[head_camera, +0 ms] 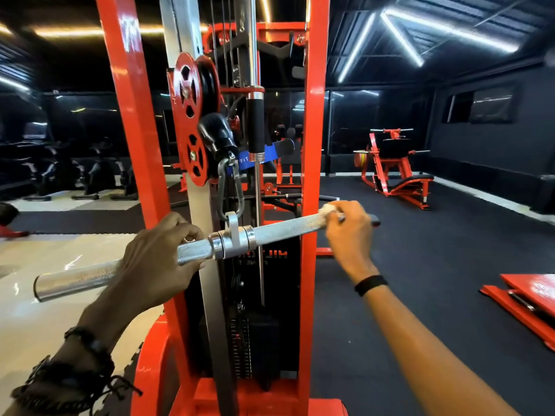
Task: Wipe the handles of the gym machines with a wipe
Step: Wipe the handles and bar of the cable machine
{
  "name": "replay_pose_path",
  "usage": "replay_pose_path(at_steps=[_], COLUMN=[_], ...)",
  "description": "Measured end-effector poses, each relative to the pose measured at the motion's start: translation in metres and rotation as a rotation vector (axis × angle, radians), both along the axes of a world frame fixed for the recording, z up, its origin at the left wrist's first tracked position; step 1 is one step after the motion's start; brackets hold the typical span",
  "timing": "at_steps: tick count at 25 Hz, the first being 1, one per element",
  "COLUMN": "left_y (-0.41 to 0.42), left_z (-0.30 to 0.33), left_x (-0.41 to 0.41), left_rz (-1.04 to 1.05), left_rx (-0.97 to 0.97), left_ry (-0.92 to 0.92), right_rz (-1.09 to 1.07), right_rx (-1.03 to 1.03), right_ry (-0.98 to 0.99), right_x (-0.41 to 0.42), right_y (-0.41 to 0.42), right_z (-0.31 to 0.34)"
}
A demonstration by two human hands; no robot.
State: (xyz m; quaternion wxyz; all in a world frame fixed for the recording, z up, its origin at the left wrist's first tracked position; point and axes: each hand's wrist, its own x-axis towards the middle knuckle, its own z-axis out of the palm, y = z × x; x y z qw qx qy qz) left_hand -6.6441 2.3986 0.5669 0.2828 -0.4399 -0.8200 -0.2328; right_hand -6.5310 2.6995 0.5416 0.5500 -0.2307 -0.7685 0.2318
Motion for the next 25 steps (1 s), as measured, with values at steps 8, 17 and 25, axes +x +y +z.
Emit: replay_pose_path(at_steps=[8, 17, 25], left_y=[0.003, 0.008, 0.002], left_z=[-0.001, -0.015, -0.023], left_x=[0.001, 0.002, 0.001], left_rz=[0.078, 0.103, 0.053], left_rx=[-0.043, -0.029, 0.088], left_ry=[-0.073, 0.049, 0.194], right_rz=[0.249, 0.024, 0.145], right_rx=[0.295, 0.091, 0.306], right_ry=[-0.02, -0.025, 0.003], right_x=[-0.019, -0.011, -0.01], right_y=[-0.072, -0.033, -0.059], right_z=[-0.006, 0.014, 0.0])
